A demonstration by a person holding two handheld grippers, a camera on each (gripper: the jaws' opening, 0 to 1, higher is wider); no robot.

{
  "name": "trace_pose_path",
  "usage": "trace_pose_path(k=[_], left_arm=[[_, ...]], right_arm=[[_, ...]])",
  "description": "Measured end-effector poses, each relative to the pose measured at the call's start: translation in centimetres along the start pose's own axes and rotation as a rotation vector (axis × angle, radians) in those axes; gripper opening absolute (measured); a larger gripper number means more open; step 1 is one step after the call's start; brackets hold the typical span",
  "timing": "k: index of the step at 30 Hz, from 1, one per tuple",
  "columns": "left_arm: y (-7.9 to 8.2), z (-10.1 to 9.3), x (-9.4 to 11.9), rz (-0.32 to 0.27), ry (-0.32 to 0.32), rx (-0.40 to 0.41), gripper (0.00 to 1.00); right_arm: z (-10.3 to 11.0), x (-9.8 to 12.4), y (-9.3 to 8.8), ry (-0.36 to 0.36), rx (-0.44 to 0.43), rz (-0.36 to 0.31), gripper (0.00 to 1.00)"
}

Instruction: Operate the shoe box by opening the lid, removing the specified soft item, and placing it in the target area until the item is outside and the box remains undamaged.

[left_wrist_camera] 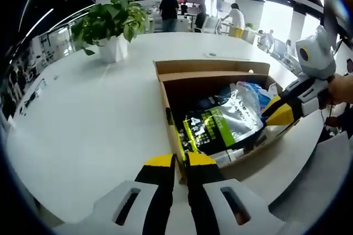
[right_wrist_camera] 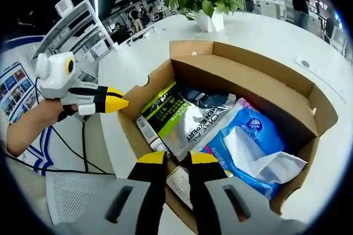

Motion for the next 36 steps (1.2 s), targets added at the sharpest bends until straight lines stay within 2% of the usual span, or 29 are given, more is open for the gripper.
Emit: trace_pose_path(k=[21, 27, 29, 30, 36], left_arm=[[0.0, 0.0, -0.1, 0.009, 0.000, -0.001, 0.05], [0.0, 0.0, 0.0, 0.009, 0.001, 0.000, 0.05], [0.0, 0.0, 0.0, 0.011, 0.001, -0.001, 0.05], [0.0, 0.0, 0.0, 0.011, 0.001, -0.001, 0.05], [0.0, 0.0, -0.1, 0.017, -0.001, -0.002, 0.05]], right_arm=[[-0.9, -1.5, -0.2, -0.045, -0.005, 0.036, 0.14], [-1.2, -1.8, 0.0, -0.048, -0.034, 0.043, 0.09], [-1.9, -1.7, 0.0, -0.088, -0.026, 0.049, 0.02], [-1.6, -1.7, 0.0, -0.061, -0.050, 0.049, 0.02], [-1.5, -0.9, 0.0, -0.041, -0.075, 0.024, 0.00]])
Point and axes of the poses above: the point that each gripper's makers call its tool centre point, and the gripper's own axes: x roughly backward along the fingers, z roughly to its left, y roughly out of its top, the point moved 3 cm from there along x, roughly backward along the fingers, and after that the axes turned 15 degrees about z, right-handed, at the moved point
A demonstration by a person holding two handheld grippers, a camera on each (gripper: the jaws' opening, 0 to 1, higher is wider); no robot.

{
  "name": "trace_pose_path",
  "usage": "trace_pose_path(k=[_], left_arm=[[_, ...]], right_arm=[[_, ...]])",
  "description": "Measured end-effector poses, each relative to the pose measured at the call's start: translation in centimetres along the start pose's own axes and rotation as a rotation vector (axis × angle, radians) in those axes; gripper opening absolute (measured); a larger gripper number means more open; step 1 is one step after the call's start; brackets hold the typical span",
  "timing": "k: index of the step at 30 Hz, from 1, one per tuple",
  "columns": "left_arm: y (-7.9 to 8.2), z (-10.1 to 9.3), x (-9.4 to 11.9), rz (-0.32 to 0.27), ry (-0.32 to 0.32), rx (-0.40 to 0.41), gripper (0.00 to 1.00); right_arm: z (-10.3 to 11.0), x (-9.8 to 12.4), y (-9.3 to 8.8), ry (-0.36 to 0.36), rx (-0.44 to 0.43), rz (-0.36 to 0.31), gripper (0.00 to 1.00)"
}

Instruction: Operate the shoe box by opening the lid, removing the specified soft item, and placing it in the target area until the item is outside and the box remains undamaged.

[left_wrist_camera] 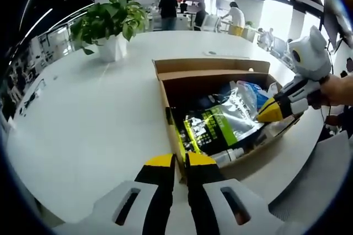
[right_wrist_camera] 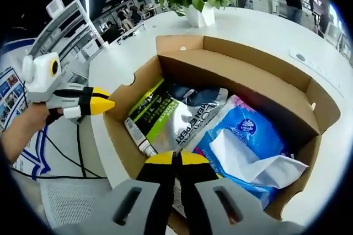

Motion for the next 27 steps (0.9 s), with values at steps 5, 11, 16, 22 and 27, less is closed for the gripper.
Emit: trace_pose_path(k=[5, 11, 16, 22, 27], left_arm=[[0.0, 0.0, 0.0, 0.006, 0.003, -0.005, 0.05], [0.0, 0.0, 0.0, 0.011, 0.008, -0.012, 0.05], [0.0, 0.0, 0.0, 0.016, 0.010, -0.018, 0.05], [0.0, 0.0, 0.0, 0.020, 0.001, -0.009, 0.05], [0.0, -0.1, 0.0, 0.023, 0.004, -0.012, 0.05]], right_arm=[[0.0, 0.6, -0.3, 0.000, -0.013, -0.020, 0.00], [0.1, 1.6, -0.5, -0.004, -0.023, -0.045, 0.00], [-0.2, 2.5, -0.7, -0.009, -0.034, -0.072, 0.00], [-0.9, 3.9, -1.2, -0.015, -0.062, -0.102, 0.00], [-1.7, 4.7, -1.8, -0.023, -0.084, -0.116, 0.00]])
Point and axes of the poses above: the point that each gripper's makers call its tool centre point, and the gripper's own axes: x roughly backward along the fingers, z roughly to its left, y roughly out of its top, the point moved 3 cm from there along x, roughly backward along the fingers, and after that the axes turned 15 degrees about z, right-handed, at the moved point
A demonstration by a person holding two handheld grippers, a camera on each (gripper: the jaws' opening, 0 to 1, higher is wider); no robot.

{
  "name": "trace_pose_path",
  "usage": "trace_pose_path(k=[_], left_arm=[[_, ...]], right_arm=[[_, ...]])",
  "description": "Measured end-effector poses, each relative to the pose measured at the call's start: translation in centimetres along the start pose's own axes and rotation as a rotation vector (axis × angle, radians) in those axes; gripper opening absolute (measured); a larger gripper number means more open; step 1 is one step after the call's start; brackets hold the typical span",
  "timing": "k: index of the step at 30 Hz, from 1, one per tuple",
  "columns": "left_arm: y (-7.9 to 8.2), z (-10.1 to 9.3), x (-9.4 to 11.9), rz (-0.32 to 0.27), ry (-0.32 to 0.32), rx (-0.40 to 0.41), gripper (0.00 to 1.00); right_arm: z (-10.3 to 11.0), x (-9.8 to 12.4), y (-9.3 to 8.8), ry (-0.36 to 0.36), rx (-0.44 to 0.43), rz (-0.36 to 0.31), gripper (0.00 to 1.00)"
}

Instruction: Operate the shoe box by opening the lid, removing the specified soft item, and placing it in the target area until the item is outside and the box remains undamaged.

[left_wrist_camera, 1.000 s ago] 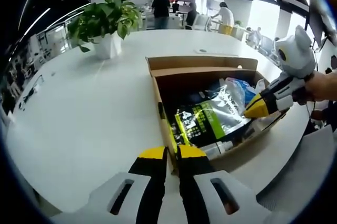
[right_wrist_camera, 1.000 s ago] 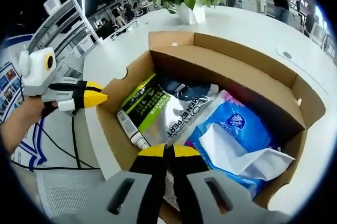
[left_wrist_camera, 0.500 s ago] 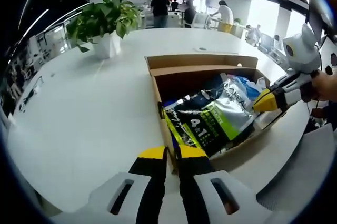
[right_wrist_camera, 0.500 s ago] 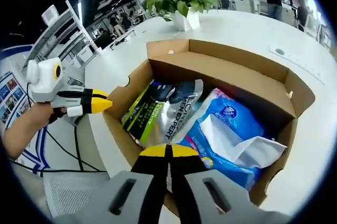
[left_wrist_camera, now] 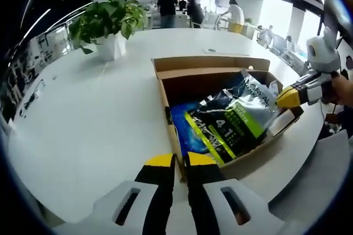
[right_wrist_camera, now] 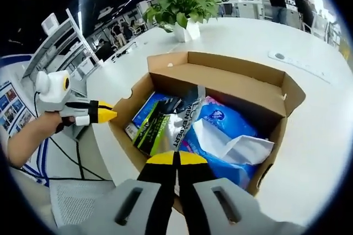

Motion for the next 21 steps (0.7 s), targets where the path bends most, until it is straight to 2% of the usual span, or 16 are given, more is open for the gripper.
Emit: trace_pose_path(k=[6, 10, 21], left_arm=[[0.1, -0.1, 0.0, 0.014, 0.002, -0.010, 0.05], [0.3, -0.2, 0.2, 0.030, 0.017, -0.048, 0.06], [0.9, -0.7, 0.8, 0.029, 0.026, -0.097, 0.13]], right_arm=[[-0.6, 0.9, -0.4, -0.012, -0.005, -0.013, 0.00], [-0.8, 1.3, -0.6, -0.030, 0.010, -0.015, 0.00], [-2.2, 2.0, -1.9, -0.086, 0.042, -0.008, 0.00]])
Point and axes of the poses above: the point that each gripper's makers call its tool centre point, and the gripper's own axes: x roughly backward along the fingers, z roughly to its left, y roughly out of its top, the point moved 3 cm from there along x, roughly backward along the fingers, and after that the axes turned 15 degrees about z, right-handed, at the moved point
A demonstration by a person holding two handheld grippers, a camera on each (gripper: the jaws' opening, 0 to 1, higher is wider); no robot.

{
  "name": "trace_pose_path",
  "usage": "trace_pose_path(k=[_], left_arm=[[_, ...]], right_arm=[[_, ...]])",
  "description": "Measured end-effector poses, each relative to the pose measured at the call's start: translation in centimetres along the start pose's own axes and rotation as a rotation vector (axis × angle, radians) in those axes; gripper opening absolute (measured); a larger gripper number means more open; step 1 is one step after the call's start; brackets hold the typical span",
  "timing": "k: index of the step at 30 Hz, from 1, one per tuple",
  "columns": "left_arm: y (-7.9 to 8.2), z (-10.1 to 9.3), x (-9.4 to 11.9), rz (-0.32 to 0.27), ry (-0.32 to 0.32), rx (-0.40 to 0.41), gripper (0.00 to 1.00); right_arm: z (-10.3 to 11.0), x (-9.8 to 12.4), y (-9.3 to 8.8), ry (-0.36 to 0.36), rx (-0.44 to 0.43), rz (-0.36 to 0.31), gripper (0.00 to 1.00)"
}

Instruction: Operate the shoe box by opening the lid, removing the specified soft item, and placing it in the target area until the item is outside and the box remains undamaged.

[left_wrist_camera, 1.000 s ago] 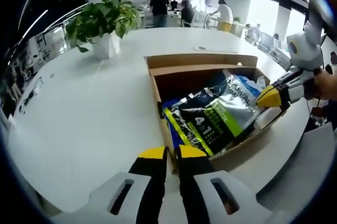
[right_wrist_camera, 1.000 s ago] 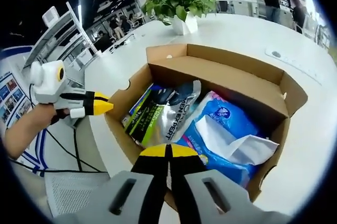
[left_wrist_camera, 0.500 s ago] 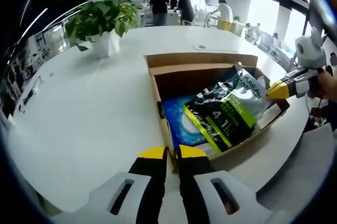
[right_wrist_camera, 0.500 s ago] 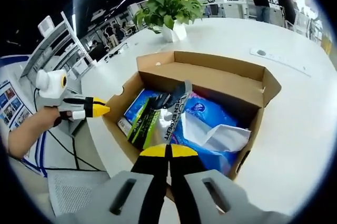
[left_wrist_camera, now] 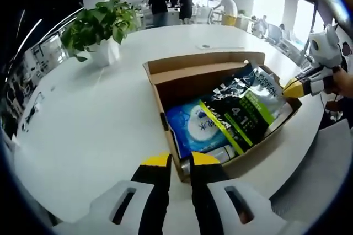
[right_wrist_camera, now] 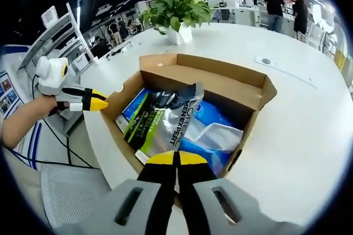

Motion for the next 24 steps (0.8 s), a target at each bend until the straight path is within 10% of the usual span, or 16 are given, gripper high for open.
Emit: trace_pose_path(k=[12, 15, 24], left_arm=[[1.6, -1.4, 0.4, -0.019, 0.007, -0.073, 0.16], [2.9, -3.5, 0.3, -0.049, -0.111, -0.025, 0.17], [3.7, -5.4, -2.2, 0.040, -0.181, -0.085, 0.18]], right_arm=[[-1.1, 0.4, -0.7, -0.025, -0.006, -0.004, 0.00], [-1.2, 0.4, -0.8, -0.027, -0.008, -0.005, 0.00], [-1.3, 0.4, -1.1, -0.029, -0.018, -0.011, 0.00]])
Point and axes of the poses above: the point that each gripper's makers call its tool centre point, and the gripper's own axes: x roughly backward along the fingers, z roughly to its left, y roughly out of its top, the point moved 3 cm from there along x, roughly backward along the fingers, and after that the axes turned 15 degrees about z, right-handed, at the moved point
